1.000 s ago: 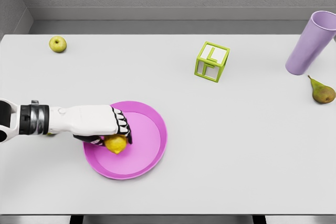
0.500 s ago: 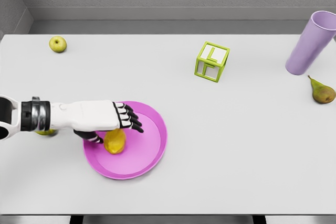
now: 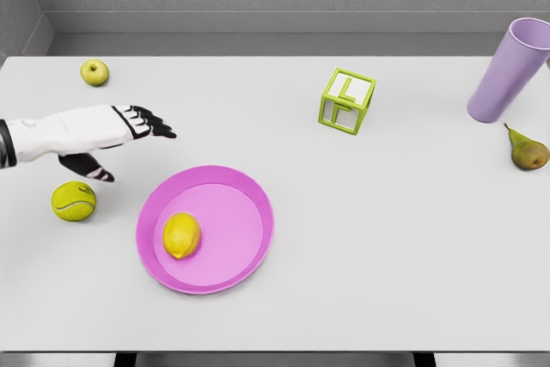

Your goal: Put the lemon on the plate with left arm

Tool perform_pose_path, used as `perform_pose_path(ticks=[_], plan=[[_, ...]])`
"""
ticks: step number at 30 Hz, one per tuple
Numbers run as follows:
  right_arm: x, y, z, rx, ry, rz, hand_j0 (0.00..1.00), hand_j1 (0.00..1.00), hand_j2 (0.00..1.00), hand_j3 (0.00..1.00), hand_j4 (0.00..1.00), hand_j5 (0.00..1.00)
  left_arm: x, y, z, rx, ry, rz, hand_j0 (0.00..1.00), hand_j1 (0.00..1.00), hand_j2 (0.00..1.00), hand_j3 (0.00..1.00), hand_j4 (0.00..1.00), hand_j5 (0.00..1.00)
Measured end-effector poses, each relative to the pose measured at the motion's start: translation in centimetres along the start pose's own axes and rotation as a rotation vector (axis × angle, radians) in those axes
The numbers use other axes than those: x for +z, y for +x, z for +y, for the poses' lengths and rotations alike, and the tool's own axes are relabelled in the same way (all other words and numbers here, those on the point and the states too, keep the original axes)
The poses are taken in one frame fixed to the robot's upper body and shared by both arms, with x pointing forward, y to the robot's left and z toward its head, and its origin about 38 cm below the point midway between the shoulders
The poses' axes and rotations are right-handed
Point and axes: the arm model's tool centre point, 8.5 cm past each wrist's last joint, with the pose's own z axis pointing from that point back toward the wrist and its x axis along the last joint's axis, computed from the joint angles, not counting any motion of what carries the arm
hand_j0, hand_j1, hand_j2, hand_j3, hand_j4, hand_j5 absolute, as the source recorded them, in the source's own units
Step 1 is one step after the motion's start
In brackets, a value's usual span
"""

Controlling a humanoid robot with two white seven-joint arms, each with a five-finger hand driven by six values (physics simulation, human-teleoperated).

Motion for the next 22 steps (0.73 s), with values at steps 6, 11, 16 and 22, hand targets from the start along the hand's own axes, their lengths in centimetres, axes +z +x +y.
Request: perform_pose_path(ticks=[6,11,16,22], plan=[[0.0,0.0,0.0,0.0,0.0,0.0,1.0,1.0,1.0,1.0,1.0,1.0,1.4,-2.2,-0.2,0.066,0.032,0.06,1.0,1.0,1.0,1.0,1.0,1.0],[0.0,0.0,0.0,0.0,0.0,0.0,1.0,1.0,1.0,1.0,1.0,1.0,2.4,-3.6,-0.2,0.094,0.052,0.104,1.0,1.0,1.0,1.0,1.0,1.0],[0.0,0.0,0.0,0.0,0.0,0.0,1.0,1.0,1.0,1.0,1.0,1.0,2.7,-4.1,0.0,0.112,0.066,0.134,1.0,1.0,1.0,1.0,1.0,1.0],[0.0,0.0,0.0,0.0,0.0,0.0,1.0,1.0,1.0,1.0,1.0,1.0,2.8,-4.3,0.1,0.121,0.073,0.145,1.0,1.0,1.0,1.0,1.0,1.0]])
